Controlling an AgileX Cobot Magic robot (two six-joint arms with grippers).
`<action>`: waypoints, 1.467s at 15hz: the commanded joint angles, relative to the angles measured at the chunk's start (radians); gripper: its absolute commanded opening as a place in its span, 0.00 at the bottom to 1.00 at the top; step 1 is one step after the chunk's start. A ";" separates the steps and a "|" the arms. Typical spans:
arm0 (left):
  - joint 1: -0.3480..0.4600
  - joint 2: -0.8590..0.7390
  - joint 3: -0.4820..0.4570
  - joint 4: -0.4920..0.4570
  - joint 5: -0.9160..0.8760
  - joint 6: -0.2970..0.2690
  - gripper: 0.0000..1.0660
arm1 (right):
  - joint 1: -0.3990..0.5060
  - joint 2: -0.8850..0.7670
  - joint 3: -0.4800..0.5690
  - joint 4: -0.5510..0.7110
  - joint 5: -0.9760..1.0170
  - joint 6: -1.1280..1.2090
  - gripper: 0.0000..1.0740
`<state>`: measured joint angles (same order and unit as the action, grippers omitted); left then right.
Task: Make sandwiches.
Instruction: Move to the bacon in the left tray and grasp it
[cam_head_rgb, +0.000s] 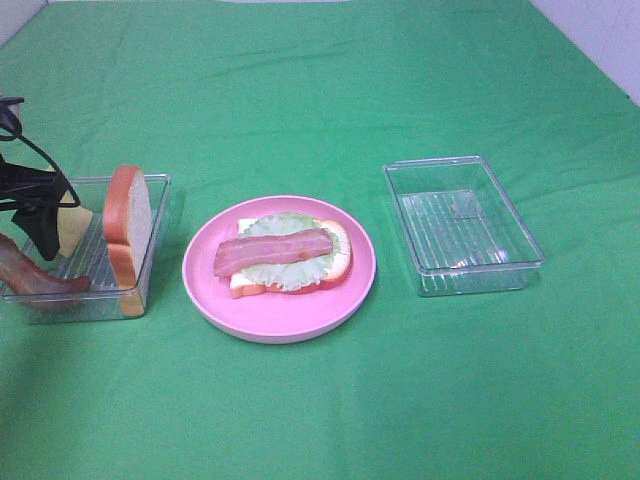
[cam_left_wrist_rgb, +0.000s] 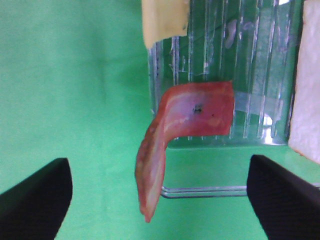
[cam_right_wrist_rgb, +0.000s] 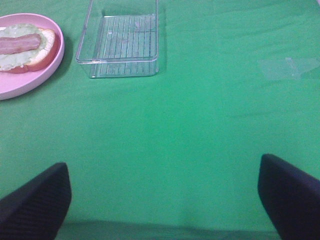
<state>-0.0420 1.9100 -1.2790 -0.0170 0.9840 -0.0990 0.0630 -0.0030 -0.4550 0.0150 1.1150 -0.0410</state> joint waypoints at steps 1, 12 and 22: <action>-0.005 0.019 -0.004 -0.011 0.036 0.011 0.74 | -0.003 -0.033 0.003 0.002 -0.014 -0.008 0.90; -0.005 0.026 -0.004 0.002 -0.035 0.011 0.36 | -0.003 -0.033 0.003 0.002 -0.014 -0.008 0.90; -0.005 0.026 -0.004 -0.013 0.001 0.011 0.00 | -0.003 -0.033 0.003 0.002 -0.014 -0.008 0.90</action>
<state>-0.0420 1.9310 -1.2800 -0.0210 0.9780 -0.0860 0.0630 -0.0030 -0.4550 0.0150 1.1080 -0.0410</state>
